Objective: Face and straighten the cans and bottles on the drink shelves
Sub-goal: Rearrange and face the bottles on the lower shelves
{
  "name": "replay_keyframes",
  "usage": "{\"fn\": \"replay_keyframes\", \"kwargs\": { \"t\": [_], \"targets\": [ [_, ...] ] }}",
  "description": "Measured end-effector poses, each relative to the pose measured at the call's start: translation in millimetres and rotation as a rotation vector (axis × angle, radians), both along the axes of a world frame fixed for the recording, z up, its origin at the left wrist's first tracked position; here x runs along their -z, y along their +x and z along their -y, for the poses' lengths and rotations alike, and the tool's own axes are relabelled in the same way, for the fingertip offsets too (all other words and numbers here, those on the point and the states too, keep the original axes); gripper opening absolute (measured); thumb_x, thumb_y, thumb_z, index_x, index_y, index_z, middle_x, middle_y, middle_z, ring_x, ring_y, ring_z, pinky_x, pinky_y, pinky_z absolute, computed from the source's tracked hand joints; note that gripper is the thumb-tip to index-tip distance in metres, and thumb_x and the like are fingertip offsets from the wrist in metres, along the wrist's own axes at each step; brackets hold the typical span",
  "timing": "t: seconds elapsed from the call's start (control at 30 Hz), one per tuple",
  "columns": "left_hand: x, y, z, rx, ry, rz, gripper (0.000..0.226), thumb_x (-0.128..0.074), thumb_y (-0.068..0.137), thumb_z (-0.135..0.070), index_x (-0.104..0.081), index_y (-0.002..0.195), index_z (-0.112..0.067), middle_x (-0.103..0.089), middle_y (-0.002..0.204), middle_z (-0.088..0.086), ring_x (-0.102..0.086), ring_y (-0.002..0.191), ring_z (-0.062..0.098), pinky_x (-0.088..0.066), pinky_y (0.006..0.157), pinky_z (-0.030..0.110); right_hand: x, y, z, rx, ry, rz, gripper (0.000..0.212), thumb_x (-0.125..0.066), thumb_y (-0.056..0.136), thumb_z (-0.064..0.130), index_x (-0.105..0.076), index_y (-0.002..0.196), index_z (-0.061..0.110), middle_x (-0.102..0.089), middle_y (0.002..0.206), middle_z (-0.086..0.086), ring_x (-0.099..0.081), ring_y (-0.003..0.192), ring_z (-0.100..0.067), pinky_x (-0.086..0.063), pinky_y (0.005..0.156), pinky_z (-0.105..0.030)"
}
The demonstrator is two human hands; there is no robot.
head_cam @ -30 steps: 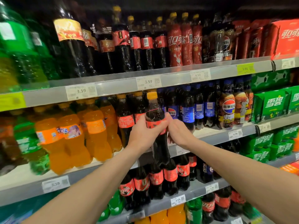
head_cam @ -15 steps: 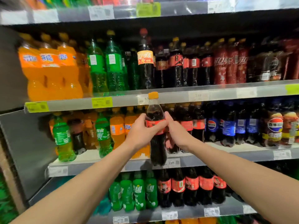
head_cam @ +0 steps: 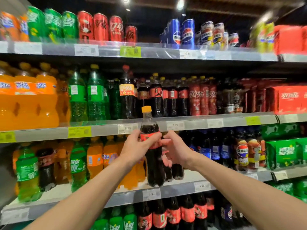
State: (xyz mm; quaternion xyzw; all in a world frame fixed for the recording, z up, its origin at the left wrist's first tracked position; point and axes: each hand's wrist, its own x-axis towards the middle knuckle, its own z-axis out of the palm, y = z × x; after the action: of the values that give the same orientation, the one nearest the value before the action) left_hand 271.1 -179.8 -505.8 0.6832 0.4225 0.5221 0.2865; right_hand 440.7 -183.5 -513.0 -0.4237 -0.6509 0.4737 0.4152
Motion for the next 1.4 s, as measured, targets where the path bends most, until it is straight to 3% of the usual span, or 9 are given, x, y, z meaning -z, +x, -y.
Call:
{"fn": "replay_keyframes", "kwargs": {
  "t": [0.13, 0.33, 0.47, 0.57, 0.73, 1.03, 1.1, 1.2, 1.4],
  "targets": [
    [-6.3, 11.3, -1.4, 0.036, -0.01, 0.055, 0.039, -0.071, 0.081, -0.058, -0.066, 0.1, -0.025, -0.068, 0.075, -0.006, -0.052, 0.043, -0.001, -0.039, 0.042, 0.018, -1.1, 9.4, 3.9, 0.008, 0.087, 0.134, 0.045, -0.056, 0.081, 0.048, -0.061, 0.107, 0.013, -0.042, 0.054, 0.003, -0.043, 0.05, -0.015, -0.038, 0.057, -0.028],
    [-0.2, 20.6, -4.4, 0.011, -0.056, 0.135, 0.043, -0.08, 0.072, -0.056, -0.066, 0.1, -0.027, -0.074, 0.09, -0.008, -0.07, 0.083, 0.005, -0.059, 0.073, 0.028, 3.7, 3.1, 4.2, 0.027, 0.234, 0.249, 0.026, -0.077, 0.088, 0.026, -0.071, 0.113, 0.022, -0.066, 0.064, 0.017, -0.057, 0.054, 0.003, -0.039, 0.049, -0.013],
    [0.7, 13.7, -3.7, 0.109, -0.086, 0.036, 0.036, -0.079, 0.079, -0.045, -0.068, 0.102, -0.02, -0.072, 0.078, -0.005, -0.058, 0.049, -0.003, -0.042, 0.043, 0.013, 7.5, 2.1, 1.1, 0.024, 0.167, 0.227, 0.009, -0.076, 0.086, 0.019, -0.068, 0.089, 0.016, -0.049, 0.053, 0.014, -0.04, 0.047, -0.004, -0.03, 0.046, -0.018],
    [-1.8, 5.9, -4.9, 0.216, -0.129, -0.017, 0.03, -0.07, 0.089, -0.029, -0.064, 0.116, -0.018, -0.065, 0.061, -0.008, -0.047, 0.044, 0.008, -0.038, 0.043, 0.023, 9.6, 4.0, -1.4, 0.039, 0.12, 0.157, 0.013, -0.075, 0.08, 0.026, -0.066, 0.087, 0.02, -0.05, 0.068, 0.002, -0.042, 0.063, -0.016, -0.029, 0.053, -0.024],
    [-3.5, -3.1, -7.9, 0.291, -0.174, -0.003, 0.044, -0.077, 0.083, -0.02, -0.06, 0.123, -0.022, -0.074, 0.094, 0.014, -0.053, 0.056, 0.016, -0.046, 0.053, 0.032, 11.0, 4.2, -4.7, -0.002, 0.021, 0.119, 0.051, -0.072, 0.074, 0.032, -0.06, 0.115, 0.004, -0.056, 0.1, -0.008, -0.042, 0.091, -0.026, -0.036, 0.074, -0.037],
    [4.7, -7.8, -16.9, 0.291, -0.192, 0.027, 0.065, -0.084, 0.078, -0.027, -0.055, 0.136, -0.021, -0.075, 0.103, 0.005, -0.066, 0.074, 0.019, -0.05, 0.057, 0.029, 3.9, 4.3, -0.7, 0.013, 0.151, 0.275, 0.029, -0.076, 0.087, 0.034, -0.072, 0.114, 0.025, -0.063, 0.067, 0.022, -0.053, 0.055, 0.006, -0.037, 0.053, -0.015],
    [3.1, -6.6, -18.9, 0.305, -0.19, 0.033, 0.063, -0.084, 0.079, -0.027, -0.056, 0.136, -0.021, -0.074, 0.105, 0.005, -0.066, 0.069, 0.015, -0.051, 0.058, 0.029, -2.8, 6.1, -0.8, 0.027, 0.176, 0.262, 0.03, -0.079, 0.085, 0.027, -0.073, 0.114, 0.023, -0.073, 0.085, 0.019, -0.066, 0.077, 0.008, -0.047, 0.066, -0.01],
    [-1.4, -2.1, -18.7, 0.299, -0.167, 0.058, 0.056, -0.083, 0.08, -0.029, -0.06, 0.131, -0.023, -0.073, 0.107, 0.005, -0.066, 0.065, 0.011, -0.052, 0.058, 0.028, -11.8, 12.5, -2.0, 0.079, 0.209, 0.277, 0.032, -0.082, 0.079, 0.022, -0.076, 0.11, 0.022, -0.076, 0.108, 0.004, -0.07, 0.105, -0.009, -0.052, 0.097, -0.027],
    [0.9, 12.5, -23.9, 0.234, -0.17, 0.114, 0.034, -0.074, 0.088, -0.031, -0.065, 0.12, -0.021, -0.072, 0.105, 0.008, -0.062, 0.063, 0.015, -0.049, 0.053, 0.024, -6.2, 26.3, -3.0, 0.175, 0.189, 0.238, 0.023, -0.087, 0.075, 0.025, -0.074, 0.094, 0.024, -0.072, 0.077, 0.012, -0.064, 0.071, 0.005, -0.045, 0.065, -0.01]
  ]
}}
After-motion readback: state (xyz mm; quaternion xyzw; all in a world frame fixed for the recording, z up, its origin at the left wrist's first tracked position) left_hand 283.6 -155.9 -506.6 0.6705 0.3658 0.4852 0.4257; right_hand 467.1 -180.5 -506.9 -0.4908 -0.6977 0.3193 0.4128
